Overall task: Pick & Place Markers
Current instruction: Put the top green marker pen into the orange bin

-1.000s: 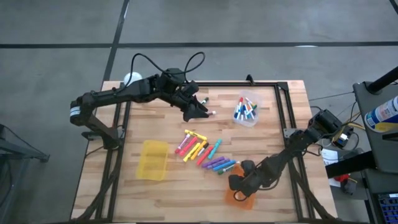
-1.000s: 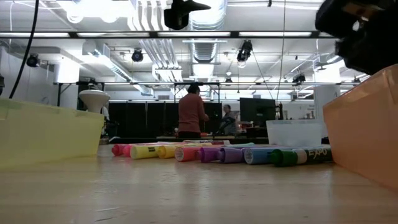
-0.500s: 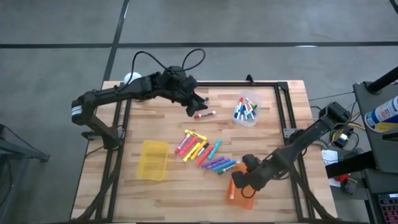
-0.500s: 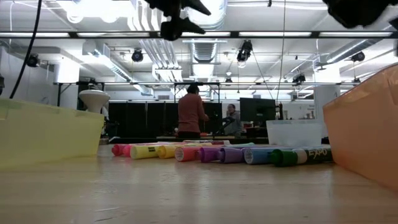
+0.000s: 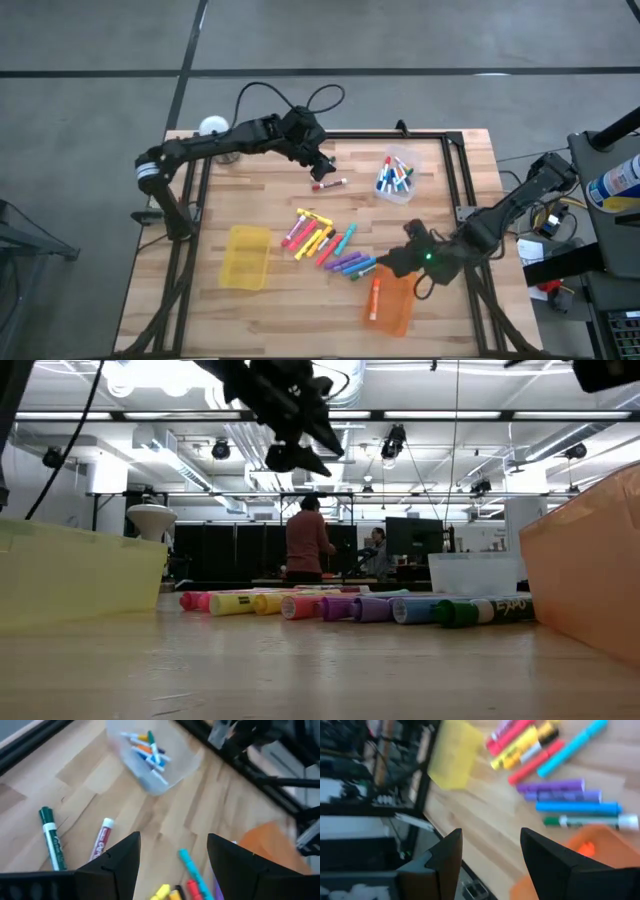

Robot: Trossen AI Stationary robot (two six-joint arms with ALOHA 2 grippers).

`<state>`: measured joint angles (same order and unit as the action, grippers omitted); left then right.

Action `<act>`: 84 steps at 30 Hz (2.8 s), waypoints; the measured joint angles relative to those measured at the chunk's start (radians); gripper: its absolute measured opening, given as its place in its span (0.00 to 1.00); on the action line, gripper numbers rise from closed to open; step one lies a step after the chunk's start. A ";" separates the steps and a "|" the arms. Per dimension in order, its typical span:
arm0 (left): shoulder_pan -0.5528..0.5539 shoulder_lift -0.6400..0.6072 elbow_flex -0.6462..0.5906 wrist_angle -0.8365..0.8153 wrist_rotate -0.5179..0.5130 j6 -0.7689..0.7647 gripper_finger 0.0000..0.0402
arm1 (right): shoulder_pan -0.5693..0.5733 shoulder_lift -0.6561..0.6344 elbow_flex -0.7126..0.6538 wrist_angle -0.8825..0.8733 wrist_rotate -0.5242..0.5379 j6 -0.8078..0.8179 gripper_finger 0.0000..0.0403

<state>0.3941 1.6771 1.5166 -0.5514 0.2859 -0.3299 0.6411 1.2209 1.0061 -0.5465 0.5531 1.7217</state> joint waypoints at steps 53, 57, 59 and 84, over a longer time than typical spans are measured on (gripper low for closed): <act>0.143 0.420 0.004 0.010 -0.167 0.205 0.11 | -0.004 -0.096 0.002 -0.003 0.235 -0.136 0.48; 0.151 0.419 0.006 0.010 -0.162 0.204 0.11 | -0.017 -0.096 0.002 -0.003 0.235 -0.136 0.48; 0.155 0.419 0.013 0.000 -0.135 0.203 0.11 | -0.023 -0.096 0.002 -0.003 0.235 -0.136 0.48; 0.144 0.122 0.082 -0.018 0.143 -0.058 0.11 | -0.130 -0.108 0.002 0.005 0.293 -0.111 0.48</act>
<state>0.5383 1.7990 1.5986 -0.5692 0.4292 -0.3878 0.5111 1.1126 1.0080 -0.5415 0.8463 1.6111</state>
